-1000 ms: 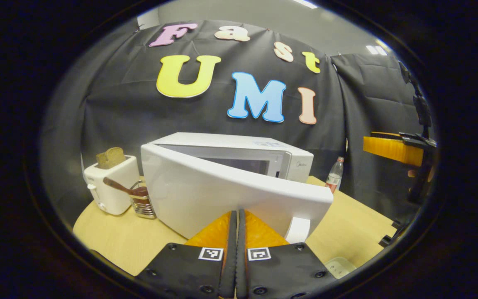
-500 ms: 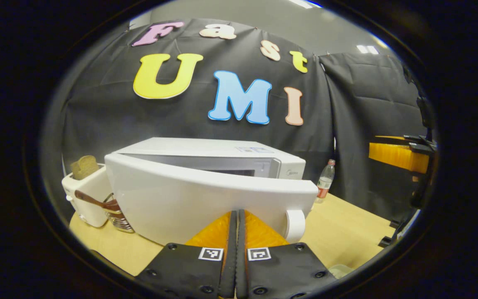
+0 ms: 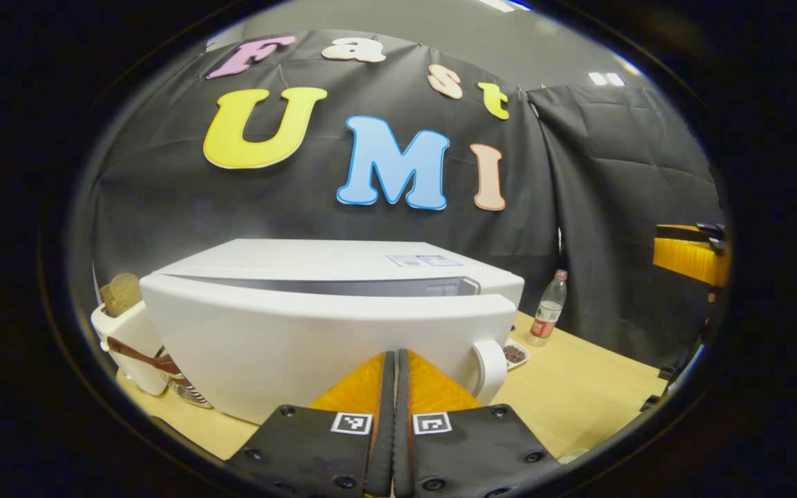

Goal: Open the microwave oven with the left hand, put the food in, and close the microwave oven.

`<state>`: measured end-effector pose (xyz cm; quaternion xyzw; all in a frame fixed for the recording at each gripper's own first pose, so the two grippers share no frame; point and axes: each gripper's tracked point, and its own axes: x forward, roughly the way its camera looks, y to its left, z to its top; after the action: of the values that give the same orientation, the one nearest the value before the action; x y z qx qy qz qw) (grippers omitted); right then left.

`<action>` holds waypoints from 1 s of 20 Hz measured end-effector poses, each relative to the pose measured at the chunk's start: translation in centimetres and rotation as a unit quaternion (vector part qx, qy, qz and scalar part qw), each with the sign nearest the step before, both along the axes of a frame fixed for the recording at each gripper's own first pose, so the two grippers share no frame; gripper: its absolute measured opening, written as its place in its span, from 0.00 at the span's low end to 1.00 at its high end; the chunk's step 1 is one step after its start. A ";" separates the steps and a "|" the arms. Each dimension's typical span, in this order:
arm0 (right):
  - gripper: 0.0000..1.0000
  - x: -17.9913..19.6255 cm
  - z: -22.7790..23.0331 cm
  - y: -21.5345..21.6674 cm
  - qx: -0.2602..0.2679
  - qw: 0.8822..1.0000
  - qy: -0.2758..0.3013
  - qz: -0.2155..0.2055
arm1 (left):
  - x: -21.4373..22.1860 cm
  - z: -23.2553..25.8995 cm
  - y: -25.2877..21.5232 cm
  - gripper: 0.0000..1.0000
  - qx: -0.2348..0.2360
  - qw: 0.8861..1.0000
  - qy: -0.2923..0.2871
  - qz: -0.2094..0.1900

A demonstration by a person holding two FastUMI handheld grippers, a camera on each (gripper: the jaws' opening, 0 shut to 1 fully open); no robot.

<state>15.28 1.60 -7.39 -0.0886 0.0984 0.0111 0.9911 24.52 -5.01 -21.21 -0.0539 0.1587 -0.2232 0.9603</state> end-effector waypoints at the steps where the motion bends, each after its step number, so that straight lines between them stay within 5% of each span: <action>1: 0.97 -0.1 -0.1 -0.2 0.001 1.000 0.001 -0.003 | 0.4 0.1 -0.1 0.07 0.001 1.000 -0.001 0.002; 15: 0.97 -1.4 -0.9 -1.2 0.027 1.000 0.007 -0.005 | 3.4 0.2 0.0 0.07 -0.010 0.999 0.006 0.035; 20: 0.97 -2.7 -1.2 -1.3 0.048 0.999 0.014 -0.003 | 4.3 -0.4 0.1 0.07 0.038 0.997 0.006 0.065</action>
<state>12.61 0.33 -8.57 -0.0406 0.1116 0.0139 0.9928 28.80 -4.89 -21.59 -0.0288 0.1687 -0.1535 0.9732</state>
